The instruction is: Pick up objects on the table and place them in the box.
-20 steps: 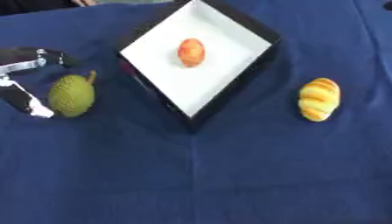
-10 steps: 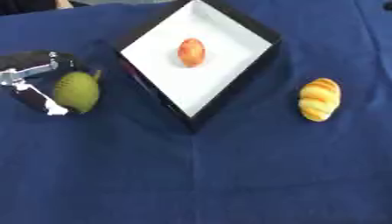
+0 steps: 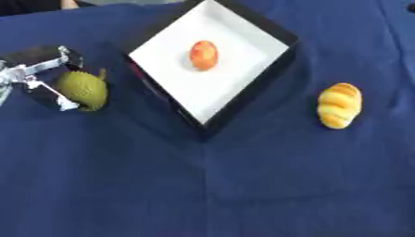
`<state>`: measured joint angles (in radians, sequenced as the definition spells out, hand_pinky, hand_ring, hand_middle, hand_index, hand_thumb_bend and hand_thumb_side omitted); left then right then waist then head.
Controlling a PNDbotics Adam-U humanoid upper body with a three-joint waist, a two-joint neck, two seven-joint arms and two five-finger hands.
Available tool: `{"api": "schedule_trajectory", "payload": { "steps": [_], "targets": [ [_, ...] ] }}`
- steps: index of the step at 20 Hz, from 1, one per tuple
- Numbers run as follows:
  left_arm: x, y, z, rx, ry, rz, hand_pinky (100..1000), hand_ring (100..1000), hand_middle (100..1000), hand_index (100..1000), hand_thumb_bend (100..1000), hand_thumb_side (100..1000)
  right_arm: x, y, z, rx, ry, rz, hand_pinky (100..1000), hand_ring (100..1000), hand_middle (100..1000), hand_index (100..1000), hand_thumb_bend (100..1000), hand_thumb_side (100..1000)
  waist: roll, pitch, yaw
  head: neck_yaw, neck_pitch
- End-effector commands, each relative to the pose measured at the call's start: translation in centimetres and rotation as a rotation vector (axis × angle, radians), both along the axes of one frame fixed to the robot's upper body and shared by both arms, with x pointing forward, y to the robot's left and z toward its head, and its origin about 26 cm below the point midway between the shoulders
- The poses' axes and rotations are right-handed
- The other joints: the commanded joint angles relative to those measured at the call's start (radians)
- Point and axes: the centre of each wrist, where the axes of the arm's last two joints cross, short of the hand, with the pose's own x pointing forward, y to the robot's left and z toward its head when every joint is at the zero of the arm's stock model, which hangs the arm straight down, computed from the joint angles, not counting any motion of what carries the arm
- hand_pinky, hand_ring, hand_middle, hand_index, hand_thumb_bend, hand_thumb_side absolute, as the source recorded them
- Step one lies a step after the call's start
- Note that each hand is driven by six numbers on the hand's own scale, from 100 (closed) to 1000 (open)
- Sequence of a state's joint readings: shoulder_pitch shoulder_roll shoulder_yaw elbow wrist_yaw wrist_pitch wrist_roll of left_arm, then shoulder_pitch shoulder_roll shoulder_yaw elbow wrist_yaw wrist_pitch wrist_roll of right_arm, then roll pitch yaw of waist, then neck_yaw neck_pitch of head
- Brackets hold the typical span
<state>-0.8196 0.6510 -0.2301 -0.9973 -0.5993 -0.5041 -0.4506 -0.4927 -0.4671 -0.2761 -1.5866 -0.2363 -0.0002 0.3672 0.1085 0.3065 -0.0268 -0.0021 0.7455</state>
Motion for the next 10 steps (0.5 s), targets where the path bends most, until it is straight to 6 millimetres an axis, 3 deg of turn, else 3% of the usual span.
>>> {"api": "schedule_trajectory", "payload": {
  "steps": [1,10],
  "targets": [
    [-0.3,0.7,2.3,0.001,-0.052,-0.007,649,565,504,425,495,100,-0.1,-0.1,1.0,-0.020,-0.024,0.002,1000,782,752,871,100,592,-0.016,-0.026,0.002,0.003,0.005],
    [-2.4,0.8,7.2,-0.026,-0.204,-0.106,651,564,487,408,590,100,-0.2,-0.2,1.0,-0.023,-0.020,-0.001,1000,783,752,870,100,591,-0.008,-0.033,0.007,-0.002,0.012]
  ]
}}
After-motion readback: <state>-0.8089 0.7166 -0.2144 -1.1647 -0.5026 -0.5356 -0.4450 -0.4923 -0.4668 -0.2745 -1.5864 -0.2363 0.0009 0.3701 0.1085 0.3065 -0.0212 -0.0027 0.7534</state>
